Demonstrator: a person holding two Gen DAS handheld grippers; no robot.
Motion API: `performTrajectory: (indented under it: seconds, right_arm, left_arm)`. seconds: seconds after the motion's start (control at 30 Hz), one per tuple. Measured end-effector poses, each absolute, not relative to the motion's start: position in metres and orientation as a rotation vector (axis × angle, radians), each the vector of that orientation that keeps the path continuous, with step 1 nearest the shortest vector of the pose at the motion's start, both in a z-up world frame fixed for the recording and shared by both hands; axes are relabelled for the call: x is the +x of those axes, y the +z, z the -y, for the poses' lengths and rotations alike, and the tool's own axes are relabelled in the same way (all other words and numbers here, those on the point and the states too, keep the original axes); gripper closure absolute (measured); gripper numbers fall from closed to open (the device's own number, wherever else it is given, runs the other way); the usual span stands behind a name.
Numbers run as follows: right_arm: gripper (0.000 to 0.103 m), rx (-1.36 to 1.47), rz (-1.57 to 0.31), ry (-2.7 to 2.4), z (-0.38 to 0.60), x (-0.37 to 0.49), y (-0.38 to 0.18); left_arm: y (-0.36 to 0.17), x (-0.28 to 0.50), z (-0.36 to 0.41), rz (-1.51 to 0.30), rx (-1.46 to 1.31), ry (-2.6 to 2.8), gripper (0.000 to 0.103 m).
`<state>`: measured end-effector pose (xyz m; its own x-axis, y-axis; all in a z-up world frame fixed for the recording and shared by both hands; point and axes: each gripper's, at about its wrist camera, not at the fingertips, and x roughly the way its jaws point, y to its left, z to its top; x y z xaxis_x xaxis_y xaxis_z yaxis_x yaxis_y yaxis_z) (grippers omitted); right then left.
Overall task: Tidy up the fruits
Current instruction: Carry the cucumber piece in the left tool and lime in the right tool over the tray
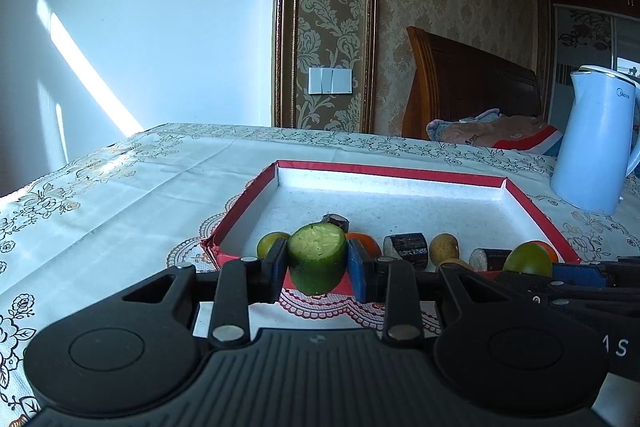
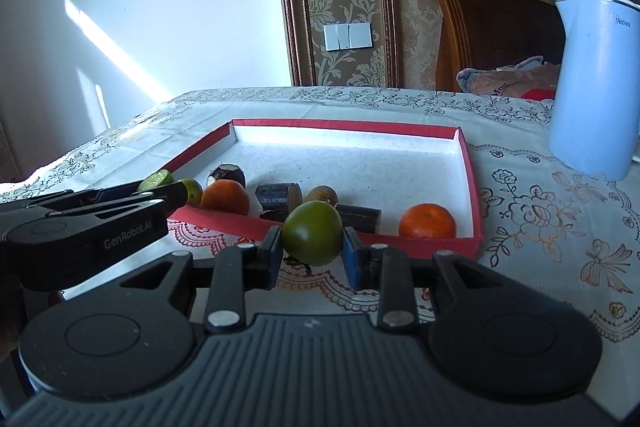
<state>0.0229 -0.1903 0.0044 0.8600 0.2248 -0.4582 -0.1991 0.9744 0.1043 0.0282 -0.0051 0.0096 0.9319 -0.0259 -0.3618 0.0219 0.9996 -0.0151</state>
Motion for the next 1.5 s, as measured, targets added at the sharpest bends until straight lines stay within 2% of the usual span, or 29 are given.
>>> performTrajectory:
  seconds: [0.47,0.9,1.5]
  right_arm:
    - [0.073,0.062,-0.485,0.254,0.188,0.027,0.009]
    - [0.073,0.042,-0.509,0.231,0.186,0.077,0.015]
    - [0.073,0.032,-0.538,0.204,0.187,0.113,-0.002]
  left_arm:
    - [0.014,0.041,0.009,-0.385,-0.008,-0.015,0.072]
    - [0.028,0.091,0.029,-0.379,-0.014,-0.026,0.072]
    - [0.012,0.136,0.040,-0.445,-0.010,-0.032,0.072]
